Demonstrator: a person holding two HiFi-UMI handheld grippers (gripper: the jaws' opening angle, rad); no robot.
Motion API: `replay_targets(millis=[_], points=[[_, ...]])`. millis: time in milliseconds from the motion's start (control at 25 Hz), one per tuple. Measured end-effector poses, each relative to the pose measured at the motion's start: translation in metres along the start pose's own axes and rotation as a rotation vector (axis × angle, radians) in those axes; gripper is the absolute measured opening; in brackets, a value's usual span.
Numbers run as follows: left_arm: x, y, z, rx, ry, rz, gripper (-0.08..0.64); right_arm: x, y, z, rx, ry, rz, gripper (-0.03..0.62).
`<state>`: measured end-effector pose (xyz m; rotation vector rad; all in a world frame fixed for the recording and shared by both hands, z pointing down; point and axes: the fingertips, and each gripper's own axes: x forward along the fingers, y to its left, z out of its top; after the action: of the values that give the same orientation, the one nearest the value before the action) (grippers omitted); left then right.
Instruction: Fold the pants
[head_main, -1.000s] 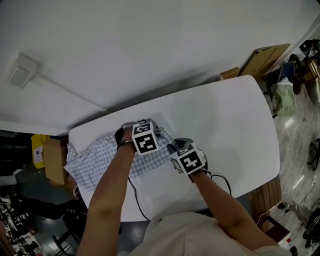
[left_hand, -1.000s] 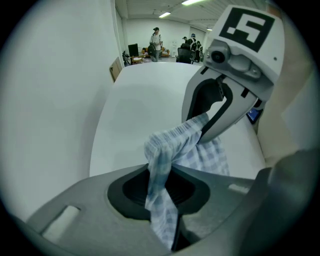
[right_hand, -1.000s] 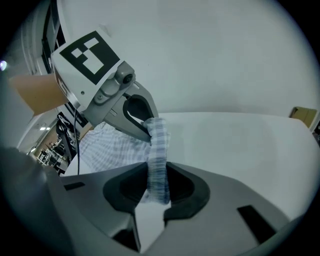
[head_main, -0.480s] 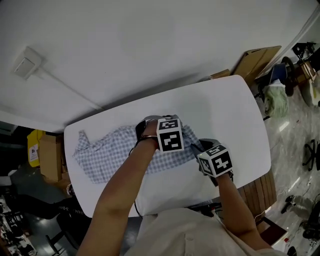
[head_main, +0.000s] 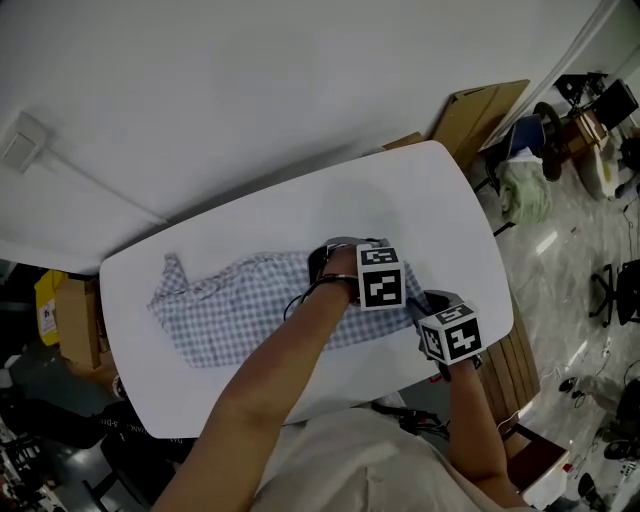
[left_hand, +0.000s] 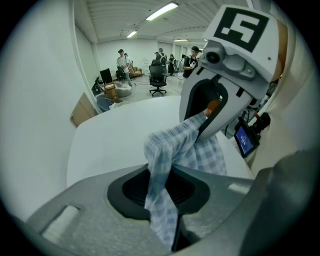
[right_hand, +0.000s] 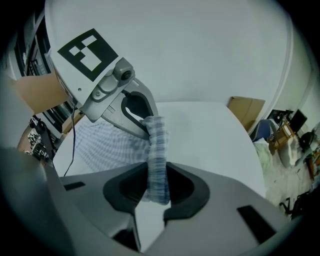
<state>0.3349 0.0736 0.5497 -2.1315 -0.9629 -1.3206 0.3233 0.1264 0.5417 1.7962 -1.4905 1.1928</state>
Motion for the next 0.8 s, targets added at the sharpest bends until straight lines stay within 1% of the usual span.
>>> replay_targets(millis=[120, 240, 280, 360, 400, 480, 520, 560, 640, 720, 800], points=[[0.017, 0.001, 0.033, 0.001, -0.033, 0.022, 0.083, -0.012, -0.032, -0.016, -0.002, 0.004, -0.033, 0.103], [0.030, 0.008, 0.058, -0.004, -0.063, 0.079, 0.086, -0.018, -0.060, -0.027, 0.017, -0.002, -0.055, 0.103], [0.034, 0.012, 0.063, -0.015, -0.073, 0.108, 0.105, -0.018, -0.068, -0.029, 0.024, -0.006, -0.060, 0.103], [0.038, 0.022, 0.069, -0.059, -0.098, 0.159, 0.174, -0.014, -0.080, -0.032, 0.043, -0.019, -0.063, 0.103], [0.038, 0.026, 0.070, -0.088, -0.115, 0.168, 0.208, -0.012, -0.085, -0.033, 0.055, -0.029, -0.063, 0.103], [0.037, 0.028, 0.072, -0.146, -0.154, 0.161, 0.221, -0.004, -0.091, -0.035, 0.082, -0.050, -0.065, 0.108], [0.036, 0.028, 0.072, -0.170, -0.170, 0.153, 0.224, 0.000, -0.094, -0.036, 0.095, -0.054, -0.068, 0.122], [0.036, 0.028, 0.070, -0.189, -0.179, 0.147, 0.225, 0.004, -0.096, -0.038, 0.109, -0.050, -0.072, 0.162], [0.035, 0.028, 0.065, -0.212, -0.178, 0.138, 0.239, 0.007, -0.100, -0.043, 0.138, -0.029, -0.083, 0.263], [0.035, 0.026, 0.056, -0.226, -0.167, 0.130, 0.253, 0.005, -0.105, -0.047, 0.150, -0.009, -0.106, 0.284], [0.034, 0.024, 0.048, -0.244, -0.162, 0.123, 0.258, -0.001, -0.111, -0.046, 0.132, -0.007, -0.137, 0.285]])
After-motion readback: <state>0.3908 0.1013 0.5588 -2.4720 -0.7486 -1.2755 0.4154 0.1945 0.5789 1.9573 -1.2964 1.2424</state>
